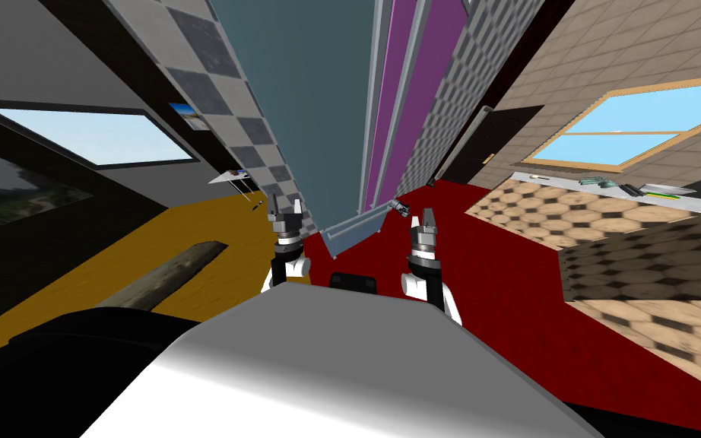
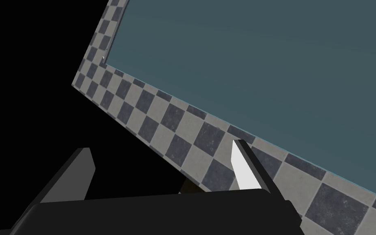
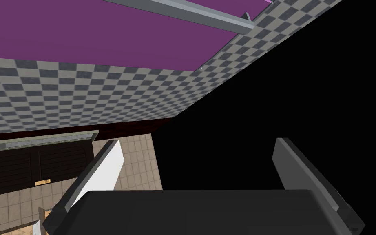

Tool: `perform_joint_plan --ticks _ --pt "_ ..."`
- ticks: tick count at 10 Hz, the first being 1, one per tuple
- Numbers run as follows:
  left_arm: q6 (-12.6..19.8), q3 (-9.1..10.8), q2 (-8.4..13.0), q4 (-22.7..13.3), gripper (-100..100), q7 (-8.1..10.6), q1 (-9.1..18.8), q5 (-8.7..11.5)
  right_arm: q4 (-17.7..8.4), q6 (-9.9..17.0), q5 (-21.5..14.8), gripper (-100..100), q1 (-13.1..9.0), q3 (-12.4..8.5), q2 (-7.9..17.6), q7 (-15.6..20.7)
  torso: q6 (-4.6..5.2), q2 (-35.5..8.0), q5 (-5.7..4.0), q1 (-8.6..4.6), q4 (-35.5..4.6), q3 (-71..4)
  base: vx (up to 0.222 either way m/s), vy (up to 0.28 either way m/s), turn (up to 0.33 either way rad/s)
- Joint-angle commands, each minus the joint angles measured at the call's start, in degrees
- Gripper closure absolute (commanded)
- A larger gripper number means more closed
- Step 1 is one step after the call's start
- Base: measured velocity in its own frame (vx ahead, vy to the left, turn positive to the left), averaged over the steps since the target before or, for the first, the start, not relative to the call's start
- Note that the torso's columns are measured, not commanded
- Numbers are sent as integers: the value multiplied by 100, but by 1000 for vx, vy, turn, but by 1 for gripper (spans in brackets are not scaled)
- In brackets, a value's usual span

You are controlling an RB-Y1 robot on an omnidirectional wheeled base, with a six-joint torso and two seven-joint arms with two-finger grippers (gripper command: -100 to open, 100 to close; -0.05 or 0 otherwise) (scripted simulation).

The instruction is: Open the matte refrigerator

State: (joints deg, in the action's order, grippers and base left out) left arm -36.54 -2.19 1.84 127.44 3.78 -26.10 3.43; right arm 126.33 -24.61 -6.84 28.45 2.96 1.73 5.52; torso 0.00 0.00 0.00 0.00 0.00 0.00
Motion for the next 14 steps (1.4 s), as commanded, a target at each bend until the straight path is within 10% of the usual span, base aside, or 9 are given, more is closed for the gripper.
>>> perform_joint_plan --ticks 1,9,10,14 --pt "0 0 0 0 0 0 0 0 0 0 0 0 0 0 0 0 0 -232 0 0 -235 -467 0 0 0" --pt "-1 0 0 2 0 0 0 0 2 -1 0 0 0 0 0 0 0 -3539 0 0 -3537 -7073 0 0 0" --pt "-57 -8 169 -89 -100 52 -10 47 2 -1 0 0 0 0 0 0 0 -3962 0 0 -3960 -7919 36 -24 -2" --pt "-326 -48 517 -480 -100 294 -62 263 -1 0 0 0 2 1 -1 0 0 -4207 -5 -15 -4220 -8469 106 -87 0"
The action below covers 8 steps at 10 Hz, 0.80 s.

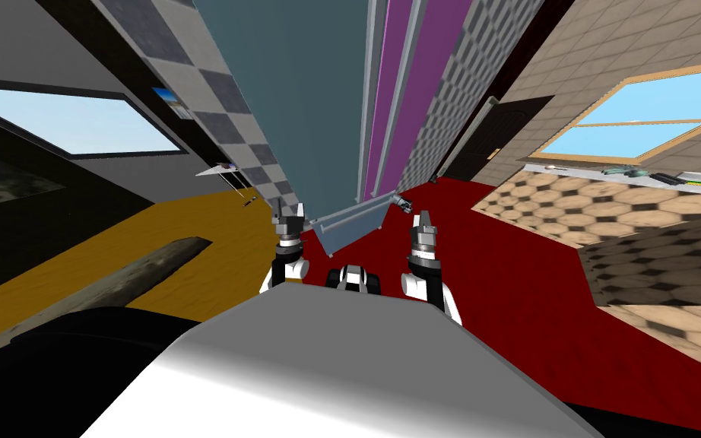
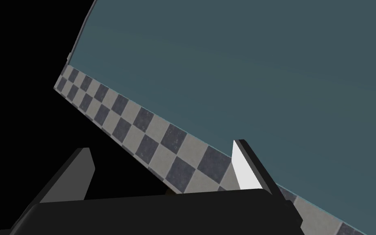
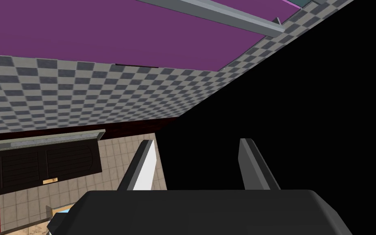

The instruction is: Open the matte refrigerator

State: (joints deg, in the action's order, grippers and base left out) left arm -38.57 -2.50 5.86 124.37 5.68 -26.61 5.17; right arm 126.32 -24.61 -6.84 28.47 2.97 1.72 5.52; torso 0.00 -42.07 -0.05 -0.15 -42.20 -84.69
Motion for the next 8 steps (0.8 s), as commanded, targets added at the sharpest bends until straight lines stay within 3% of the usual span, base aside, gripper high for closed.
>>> perform_joint_plan --ticks 1,8 --pt "-199 -28 173 -278 -100 170 -26 148 0 0 0 0 0 0 0 0 0 -19 1 3 -6 10 114 -121 1" --pt "-852 -122 534 -1132 -100 741 -164 659 0 0 0 0 0 0 0 0 0 -19 2 5 -7 10 137 -110 0"
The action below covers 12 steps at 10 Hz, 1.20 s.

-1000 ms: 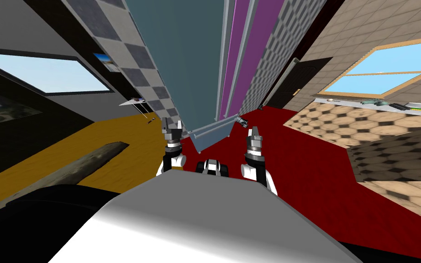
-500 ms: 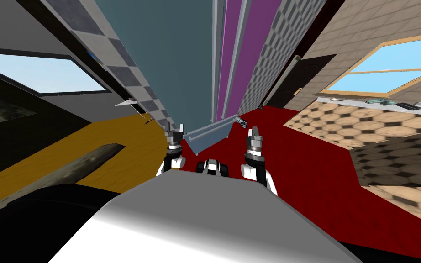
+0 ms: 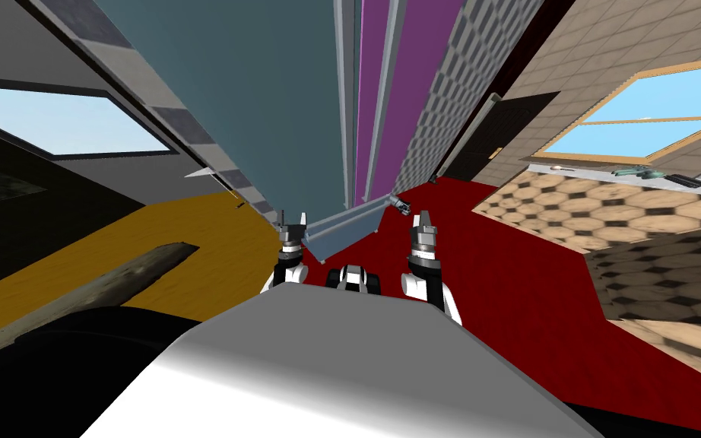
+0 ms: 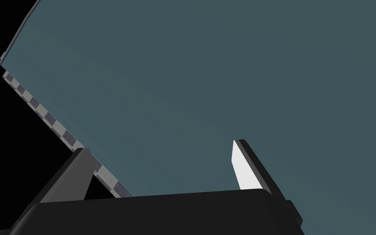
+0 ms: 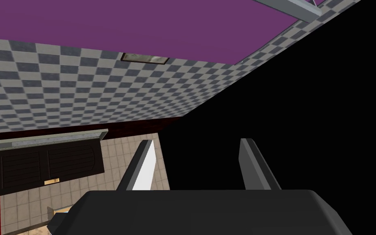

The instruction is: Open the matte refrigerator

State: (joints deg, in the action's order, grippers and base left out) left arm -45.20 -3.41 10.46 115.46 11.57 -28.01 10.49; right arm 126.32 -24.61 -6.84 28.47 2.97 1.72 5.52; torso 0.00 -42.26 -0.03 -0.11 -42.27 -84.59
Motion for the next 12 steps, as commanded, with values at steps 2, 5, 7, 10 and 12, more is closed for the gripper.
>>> perform_joint_plan --ticks 2,5,7,10,12 --pt "-400 -61 169 -519 -100 336 -68 292 0 0 0 0 0 0 0 0 0 -5 1 6 -2 4 160 -151 -1" --pt "-723 -108 327 -973 -100 624 -133 549 0 0 0 0 0 0 0 0 -1 2 6 22 0 0 169 -133 -1" --pt "-938 -140 452 -1302 -100 819 -173 724 0 0 0 0 0 0 0 0 0 -3 0 2 -2 4 165 -148 2" --pt "-1256 -187 663 -1789 -100 1115 -229 988 0 0 0 0 0 0 0 0 0 2 4 12 0 0 170 -134 -1" --pt "-1361 -203 736 -2006 -100 1213 -246 1076 0 0 0 0 -1 0 0 0 0 -14 4 20 -4 8 110 -94 1"
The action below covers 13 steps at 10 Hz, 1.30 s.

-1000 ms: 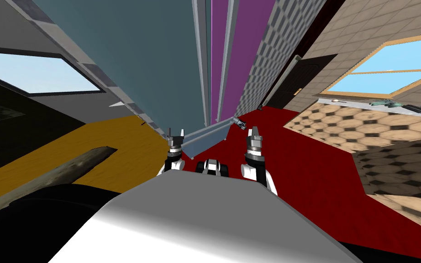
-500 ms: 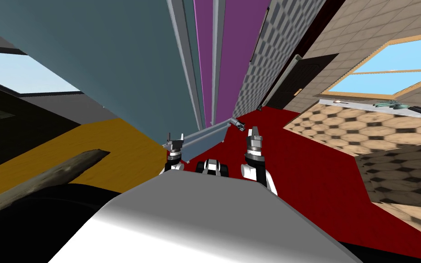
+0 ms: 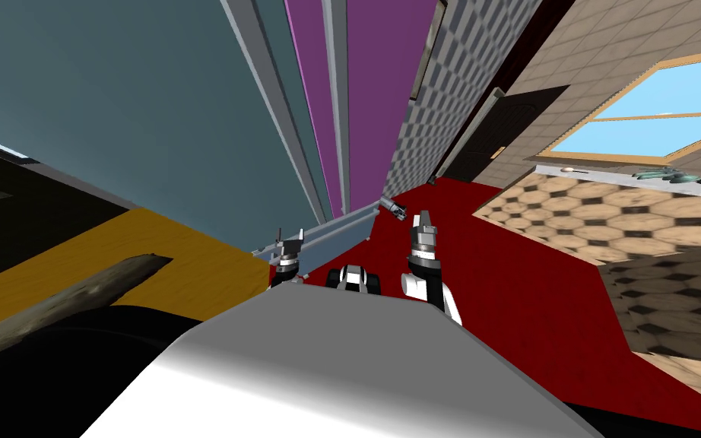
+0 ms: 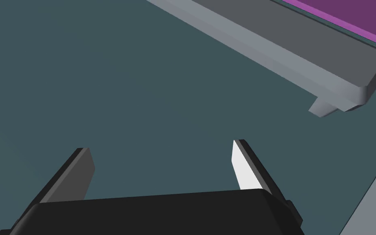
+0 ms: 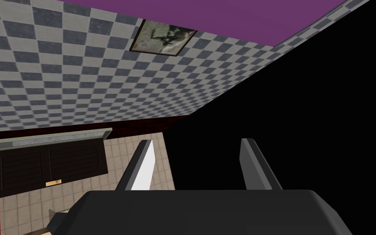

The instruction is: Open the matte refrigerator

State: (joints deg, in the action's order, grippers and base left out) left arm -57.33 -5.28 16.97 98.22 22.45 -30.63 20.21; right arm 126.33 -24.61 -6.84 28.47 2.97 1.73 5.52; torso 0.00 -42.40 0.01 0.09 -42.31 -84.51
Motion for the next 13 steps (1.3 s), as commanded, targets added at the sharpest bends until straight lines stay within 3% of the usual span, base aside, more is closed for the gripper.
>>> perform_joint_plan --ticks 1,8,12,13 --pt "-250 -32 159 -449 -100 223 -1 190 0 0 0 0 0 0 0 0 0 -8 3 3 -3 6 124 -88 -2" --pt "-892 -129 647 -1584 -100 829 -106 732 0 0 0 0 -1 0 0 0 31 38 12 6 11 -16 157 -133 7" --pt "-1256 -183 952 -2168 -100 1164 -171 1033 0 0 0 0 1 0 0 0 0 21 -3 -14 6 -13 143 -121 -12" --pt "-1206 -192 872 -2077 -100 1083 -167 965 0 0 0 0 0 0 0 0 0 6 -4 -21 1 -3 66 -72 8"
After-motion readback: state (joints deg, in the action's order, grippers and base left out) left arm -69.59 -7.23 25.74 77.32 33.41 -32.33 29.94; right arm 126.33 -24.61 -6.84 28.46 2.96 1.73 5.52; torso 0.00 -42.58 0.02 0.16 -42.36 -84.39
